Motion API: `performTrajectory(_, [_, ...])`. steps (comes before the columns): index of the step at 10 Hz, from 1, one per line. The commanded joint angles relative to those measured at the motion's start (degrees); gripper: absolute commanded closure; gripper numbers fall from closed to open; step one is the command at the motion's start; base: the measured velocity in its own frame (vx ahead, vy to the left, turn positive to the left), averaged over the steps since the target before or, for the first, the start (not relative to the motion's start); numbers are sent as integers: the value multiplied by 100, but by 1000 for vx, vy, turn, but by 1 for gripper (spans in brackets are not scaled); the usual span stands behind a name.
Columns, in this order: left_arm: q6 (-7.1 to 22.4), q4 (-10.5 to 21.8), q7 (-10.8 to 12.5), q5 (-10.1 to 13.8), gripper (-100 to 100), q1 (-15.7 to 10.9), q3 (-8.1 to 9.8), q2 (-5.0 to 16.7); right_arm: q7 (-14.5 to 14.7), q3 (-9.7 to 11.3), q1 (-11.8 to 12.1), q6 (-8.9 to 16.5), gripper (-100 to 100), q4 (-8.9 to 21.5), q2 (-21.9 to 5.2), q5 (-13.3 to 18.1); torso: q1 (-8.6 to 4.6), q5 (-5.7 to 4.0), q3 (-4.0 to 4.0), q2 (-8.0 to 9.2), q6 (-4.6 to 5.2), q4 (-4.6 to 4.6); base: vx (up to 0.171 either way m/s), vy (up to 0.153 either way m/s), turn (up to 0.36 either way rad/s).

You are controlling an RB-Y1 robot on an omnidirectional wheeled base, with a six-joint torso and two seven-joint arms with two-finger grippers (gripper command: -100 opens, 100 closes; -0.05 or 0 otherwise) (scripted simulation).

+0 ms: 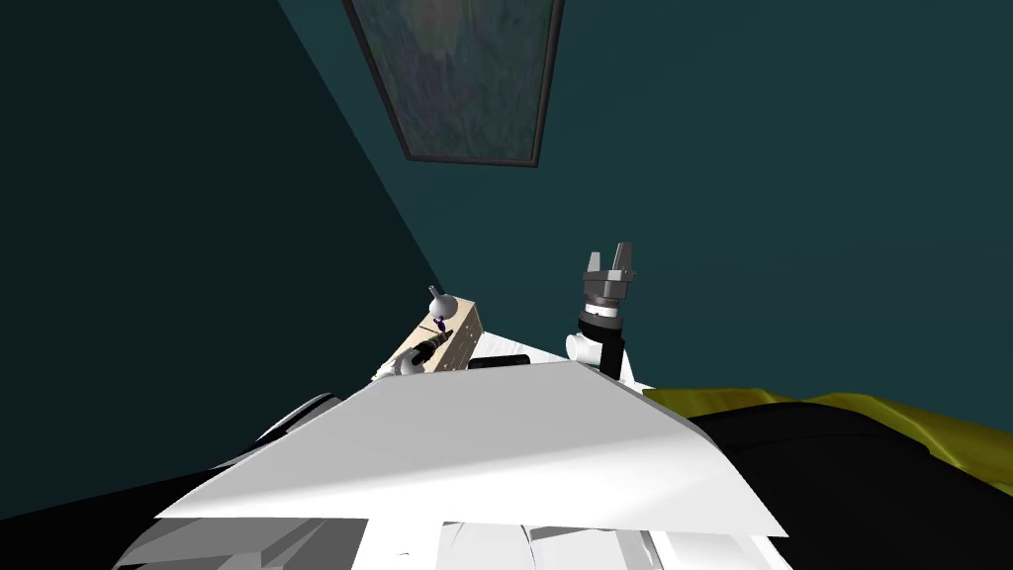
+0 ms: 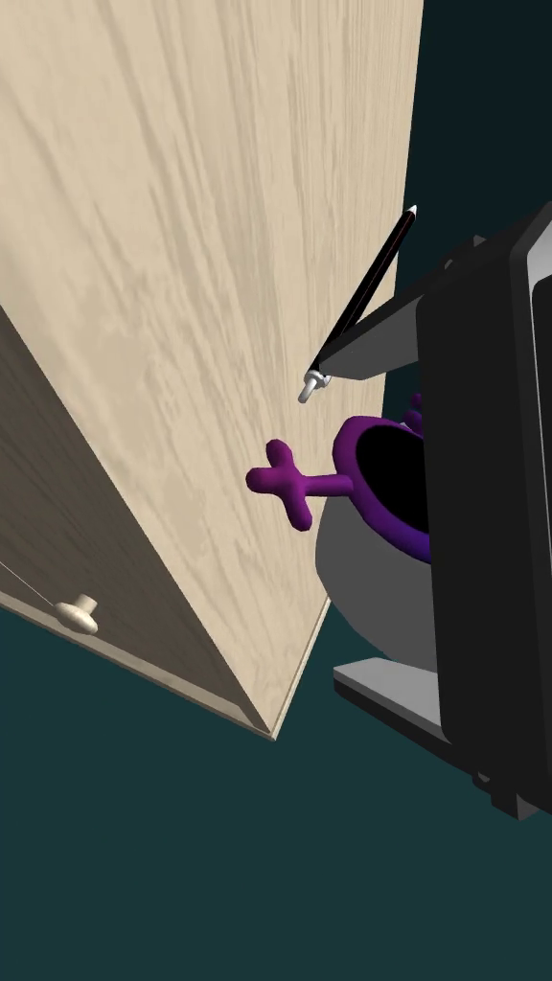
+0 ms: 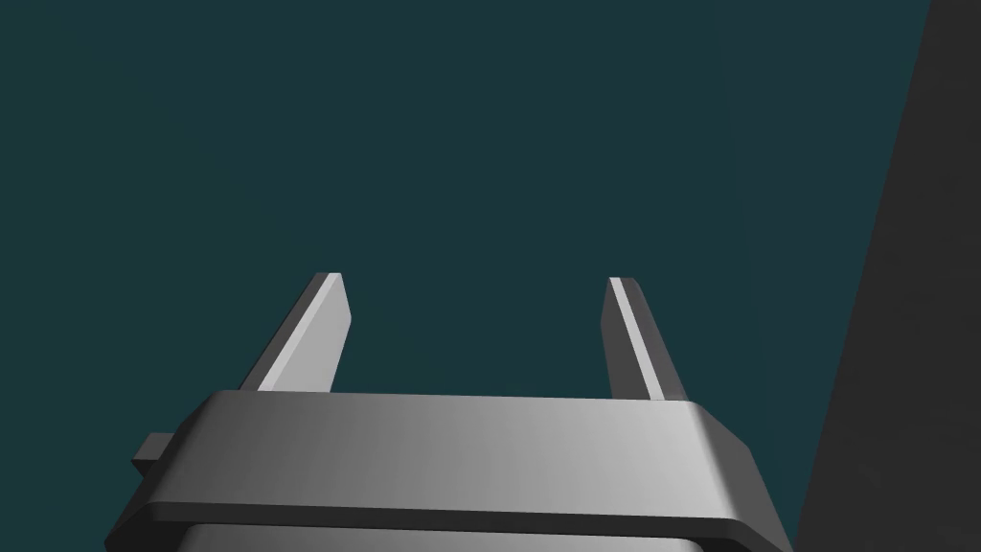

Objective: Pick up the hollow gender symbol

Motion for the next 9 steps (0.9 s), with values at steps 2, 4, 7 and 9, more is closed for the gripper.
performTrajectory(2, [-42,114,-208,-65,-100,1,169,-196,0,0,0,0,0,0,0,0,-8,-2,8,13,0,3,23,16,27])
performTrajectory(4, [-84,229,-417,-131,-100,3,337,-391,0,0,0,0,0,0,0,0,0,-1,3,4,0,2,32,13,38])
performTrajectory(7, [-139,382,-696,-218,-100,6,561,-651,0,1,-1,0,0,0,0,0,-16,-4,12,19,0,5,6,-6,19])
performTrajectory(9, [-106,328,-624,-197,100,1,494,-592,0,1,-1,0,0,0,0,0,-13,-4,13,22,0,6,0,0,0])
